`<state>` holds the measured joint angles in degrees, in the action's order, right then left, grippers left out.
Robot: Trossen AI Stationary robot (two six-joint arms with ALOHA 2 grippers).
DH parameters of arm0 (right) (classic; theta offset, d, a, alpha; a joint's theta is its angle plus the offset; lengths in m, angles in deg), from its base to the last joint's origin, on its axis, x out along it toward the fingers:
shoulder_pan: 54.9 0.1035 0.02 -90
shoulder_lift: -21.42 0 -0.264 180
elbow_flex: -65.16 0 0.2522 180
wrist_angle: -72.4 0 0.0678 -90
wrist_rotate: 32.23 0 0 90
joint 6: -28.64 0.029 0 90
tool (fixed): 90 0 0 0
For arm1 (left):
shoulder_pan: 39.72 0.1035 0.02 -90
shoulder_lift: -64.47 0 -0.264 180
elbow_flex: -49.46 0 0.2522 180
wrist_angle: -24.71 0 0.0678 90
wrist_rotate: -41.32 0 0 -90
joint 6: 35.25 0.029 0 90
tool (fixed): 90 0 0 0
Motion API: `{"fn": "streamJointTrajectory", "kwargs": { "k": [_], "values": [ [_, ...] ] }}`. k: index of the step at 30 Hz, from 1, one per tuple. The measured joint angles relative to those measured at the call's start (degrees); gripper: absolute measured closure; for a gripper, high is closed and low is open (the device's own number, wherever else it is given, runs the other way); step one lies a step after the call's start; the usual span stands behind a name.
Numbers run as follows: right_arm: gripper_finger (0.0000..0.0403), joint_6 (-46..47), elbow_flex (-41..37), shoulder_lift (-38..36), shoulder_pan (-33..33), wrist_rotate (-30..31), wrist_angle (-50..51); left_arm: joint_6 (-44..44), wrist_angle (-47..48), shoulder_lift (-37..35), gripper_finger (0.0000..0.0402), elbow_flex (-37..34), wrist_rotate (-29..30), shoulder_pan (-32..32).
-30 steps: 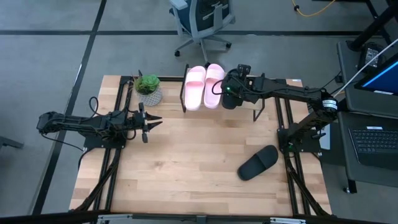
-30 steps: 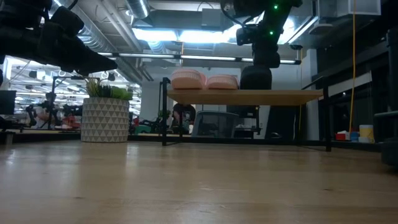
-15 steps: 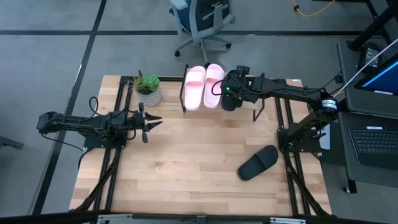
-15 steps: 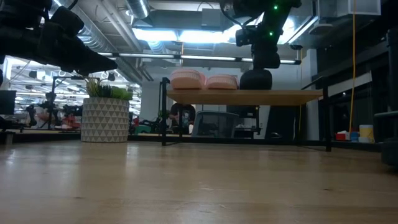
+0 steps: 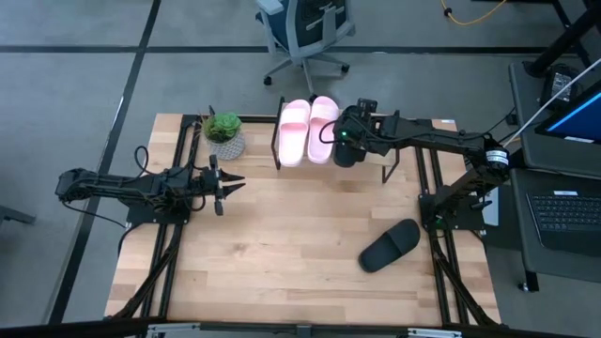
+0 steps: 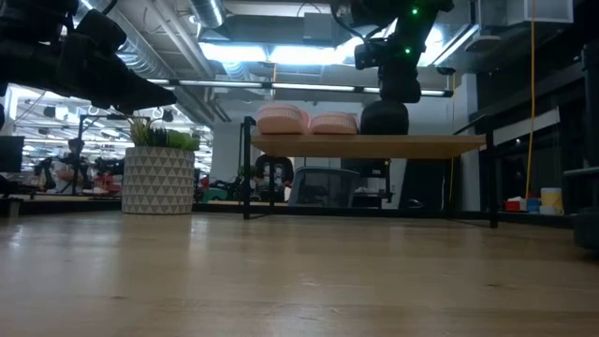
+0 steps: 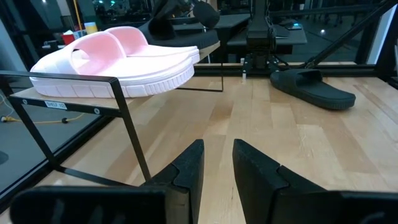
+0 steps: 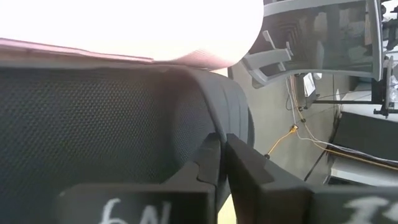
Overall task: Pick and place slides into the shelf
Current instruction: Put the left black slide on the shelf
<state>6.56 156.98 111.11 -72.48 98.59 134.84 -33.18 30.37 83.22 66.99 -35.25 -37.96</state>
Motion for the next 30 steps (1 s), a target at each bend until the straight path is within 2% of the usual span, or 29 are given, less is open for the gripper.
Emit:
{"fn": "streamJointTrajectory", "kwargs": {
  "k": [14,24,30],
  "values": [
    [0.0318,0.85,0.00,0.00,0.02,-0.48,-0.11,-0.18,0.00,0.00,0.0324,-0.07,0.00,0.00],
    [0.0230,2.96,0.00,0.00,0.02,-0.48,-0.31,-0.17,-0.01,0.00,0.0324,-0.07,0.00,-0.02],
    [0.0201,3.35,0.00,0.00,0.18,-0.52,-0.21,-0.16,-0.02,-0.01,0.0324,-0.07,-0.01,-0.02]
  ]
}}
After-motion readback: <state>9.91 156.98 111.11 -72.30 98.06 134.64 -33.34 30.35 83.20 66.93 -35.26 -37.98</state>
